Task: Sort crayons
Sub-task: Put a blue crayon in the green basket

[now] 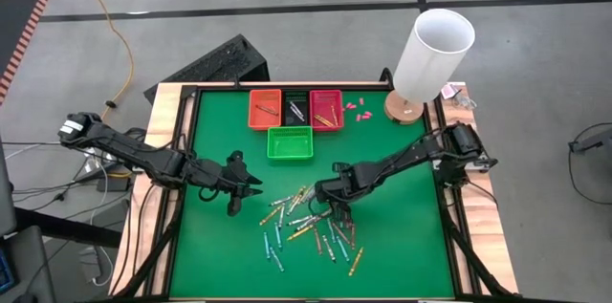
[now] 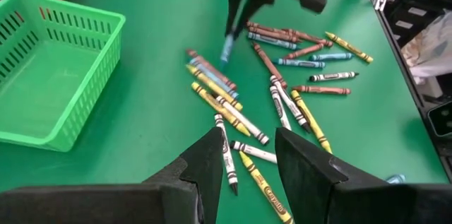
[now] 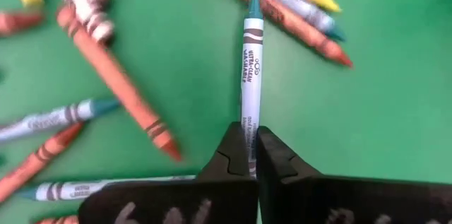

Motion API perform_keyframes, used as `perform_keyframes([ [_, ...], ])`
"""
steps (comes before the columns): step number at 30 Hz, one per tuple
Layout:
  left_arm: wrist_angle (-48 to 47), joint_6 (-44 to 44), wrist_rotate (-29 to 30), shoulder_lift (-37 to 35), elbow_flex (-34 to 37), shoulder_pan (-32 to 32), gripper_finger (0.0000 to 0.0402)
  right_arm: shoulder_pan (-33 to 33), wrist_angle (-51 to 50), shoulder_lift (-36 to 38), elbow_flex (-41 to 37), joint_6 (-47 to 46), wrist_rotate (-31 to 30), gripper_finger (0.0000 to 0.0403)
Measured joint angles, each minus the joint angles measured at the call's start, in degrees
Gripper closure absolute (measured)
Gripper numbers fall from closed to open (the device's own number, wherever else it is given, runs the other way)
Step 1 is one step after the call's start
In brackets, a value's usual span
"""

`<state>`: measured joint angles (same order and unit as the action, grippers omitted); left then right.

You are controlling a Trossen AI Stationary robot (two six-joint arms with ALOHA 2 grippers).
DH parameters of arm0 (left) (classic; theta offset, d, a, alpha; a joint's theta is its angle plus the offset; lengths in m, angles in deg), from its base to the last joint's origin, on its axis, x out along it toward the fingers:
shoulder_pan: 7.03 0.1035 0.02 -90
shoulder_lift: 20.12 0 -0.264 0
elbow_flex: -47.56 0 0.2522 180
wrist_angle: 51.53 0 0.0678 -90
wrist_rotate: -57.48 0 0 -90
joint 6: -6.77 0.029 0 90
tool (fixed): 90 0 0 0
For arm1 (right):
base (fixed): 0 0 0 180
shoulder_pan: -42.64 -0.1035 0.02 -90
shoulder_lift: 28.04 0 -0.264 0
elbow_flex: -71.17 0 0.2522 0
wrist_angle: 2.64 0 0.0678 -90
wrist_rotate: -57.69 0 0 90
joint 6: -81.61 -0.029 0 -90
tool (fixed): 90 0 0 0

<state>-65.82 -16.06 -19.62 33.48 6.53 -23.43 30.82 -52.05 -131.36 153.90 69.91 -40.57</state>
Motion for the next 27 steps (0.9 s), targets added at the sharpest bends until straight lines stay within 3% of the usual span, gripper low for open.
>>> perform_keyframes([
  [6, -0.01, -0.44, 0.39, 0.0, 0.02, 0.0, 0.0283, 2.23, -6.53, 0.47, 7.06, 4.87, -1.11, 0.0399],
  [10, -0.04, -0.52, 1.23, 0.0, 0.02, 0.0, 0.0283, 5.16, -5.1, 0.52, 10.45, 8.99, -3.25, 0.04],
  [20, -0.03, -0.4, 2.53, 0.0, 0.02, 0.0, 0.0283, 15.35, 15.43, 0.04, 11.0, 18.64, -5.28, 0.04],
  [27, -0.6, -0.38, 2.97, -0.02, 0.04, 0.0, 0.0283, 19.75, 16.66, -2.79, 10.97, 20.84, 0.66, 0.0383],
])
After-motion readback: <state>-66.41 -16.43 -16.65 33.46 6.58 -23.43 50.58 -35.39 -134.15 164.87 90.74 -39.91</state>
